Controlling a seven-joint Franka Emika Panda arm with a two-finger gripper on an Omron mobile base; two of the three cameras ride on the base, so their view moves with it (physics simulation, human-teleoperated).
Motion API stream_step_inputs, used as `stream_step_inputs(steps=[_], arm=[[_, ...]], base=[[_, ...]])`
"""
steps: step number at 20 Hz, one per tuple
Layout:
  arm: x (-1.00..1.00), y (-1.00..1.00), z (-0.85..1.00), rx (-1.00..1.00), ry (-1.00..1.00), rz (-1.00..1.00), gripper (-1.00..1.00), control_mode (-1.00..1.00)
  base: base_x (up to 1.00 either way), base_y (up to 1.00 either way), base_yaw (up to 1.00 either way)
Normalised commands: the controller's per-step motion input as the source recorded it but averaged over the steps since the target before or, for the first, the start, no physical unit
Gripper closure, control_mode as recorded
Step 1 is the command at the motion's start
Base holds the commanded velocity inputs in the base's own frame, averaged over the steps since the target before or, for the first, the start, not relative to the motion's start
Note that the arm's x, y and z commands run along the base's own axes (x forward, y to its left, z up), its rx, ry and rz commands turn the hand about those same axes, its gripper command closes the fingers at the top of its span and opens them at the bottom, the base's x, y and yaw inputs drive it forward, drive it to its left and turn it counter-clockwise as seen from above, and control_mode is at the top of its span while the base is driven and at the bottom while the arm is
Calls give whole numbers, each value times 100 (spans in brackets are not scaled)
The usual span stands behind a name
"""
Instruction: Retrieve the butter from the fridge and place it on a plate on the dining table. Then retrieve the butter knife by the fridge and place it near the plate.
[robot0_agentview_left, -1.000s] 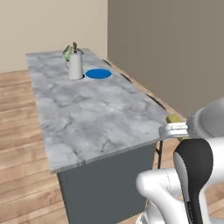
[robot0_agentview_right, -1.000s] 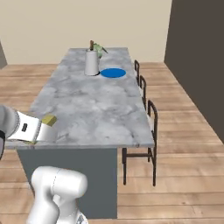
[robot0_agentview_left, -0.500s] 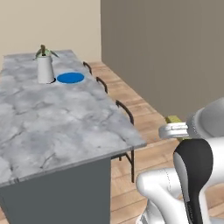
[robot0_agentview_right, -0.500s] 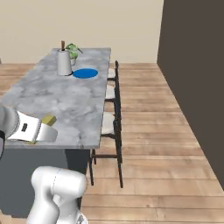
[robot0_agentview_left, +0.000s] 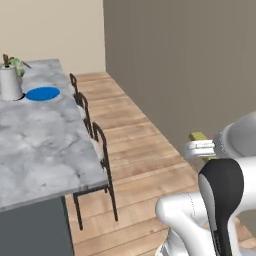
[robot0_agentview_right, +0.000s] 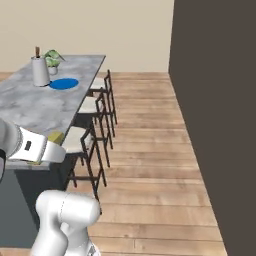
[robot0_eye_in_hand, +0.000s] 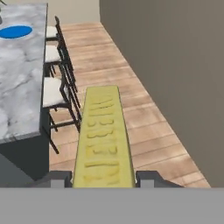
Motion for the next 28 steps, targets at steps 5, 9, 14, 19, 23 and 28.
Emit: stream_step_inputs(steps=[5, 9, 14, 19, 23, 28], arm=[[0, 0, 0, 0, 0, 0, 100, 100], [0, 0, 0, 0, 0, 0, 100, 100], [0, 0, 0, 0, 0, 0, 100, 100], [0, 0, 0, 0, 0, 0, 100, 100], [0, 0, 0, 0, 0, 0, 100, 100], [0, 0, 0, 0, 0, 0, 100, 100]], base=[[65, -100, 3], [96, -93, 11], [100, -60, 20], [100, -2, 36], [100, -4, 56], [100, -70, 58]])
